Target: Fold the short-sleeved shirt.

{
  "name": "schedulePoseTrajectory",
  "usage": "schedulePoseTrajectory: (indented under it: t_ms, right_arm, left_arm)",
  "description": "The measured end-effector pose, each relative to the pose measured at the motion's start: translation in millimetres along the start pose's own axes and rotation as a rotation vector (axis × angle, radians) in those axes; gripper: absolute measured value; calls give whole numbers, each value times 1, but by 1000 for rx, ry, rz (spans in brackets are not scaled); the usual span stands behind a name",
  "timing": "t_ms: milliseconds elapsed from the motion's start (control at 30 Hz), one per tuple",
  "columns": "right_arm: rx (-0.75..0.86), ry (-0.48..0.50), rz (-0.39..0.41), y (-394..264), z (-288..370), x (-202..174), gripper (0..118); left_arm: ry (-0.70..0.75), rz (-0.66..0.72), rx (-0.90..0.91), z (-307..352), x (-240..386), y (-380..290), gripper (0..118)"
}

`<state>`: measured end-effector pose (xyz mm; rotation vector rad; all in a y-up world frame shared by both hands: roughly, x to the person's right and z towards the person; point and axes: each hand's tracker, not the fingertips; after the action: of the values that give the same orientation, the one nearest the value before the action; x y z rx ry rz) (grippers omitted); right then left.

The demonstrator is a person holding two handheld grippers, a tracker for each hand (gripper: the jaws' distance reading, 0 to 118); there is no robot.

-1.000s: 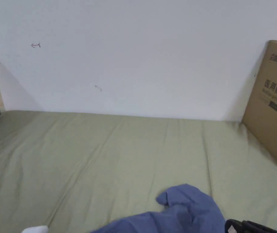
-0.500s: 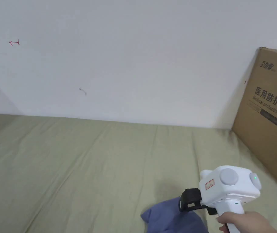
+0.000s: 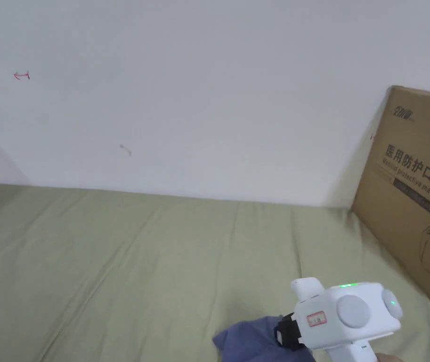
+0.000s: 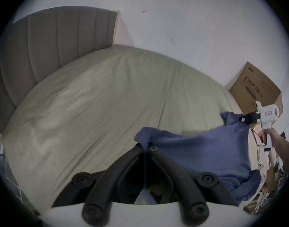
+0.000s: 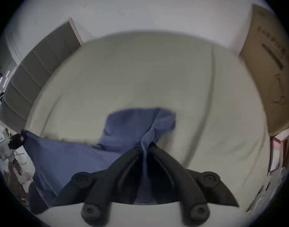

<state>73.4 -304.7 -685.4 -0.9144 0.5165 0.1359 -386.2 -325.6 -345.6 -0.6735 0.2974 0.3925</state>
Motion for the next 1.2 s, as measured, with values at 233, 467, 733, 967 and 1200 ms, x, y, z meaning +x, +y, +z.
schedulePoseTrajectory:
  t_ms: [233, 467, 733, 967, 1200]
  right_arm:
    - [236, 11, -171, -11, 157, 19, 3]
    - [393, -43, -156, -15, 292, 8, 3]
    - [538, -55, -155, 2, 400, -11, 3]
    - [630, -95, -153, 35, 446, -17, 3]
    - [661, -165, -164, 98, 462, -15, 3]
  left_arm:
    - [-96, -69, 148, 70, 25, 41, 1]
    - [-190, -173, 332, 152, 65, 124, 1]
    - [-251, -229, 422, 216, 102, 207, 1]
    - [-247, -280, 439, 228, 121, 252, 1]
    - [-231, -302, 452, 219, 139, 303, 1]
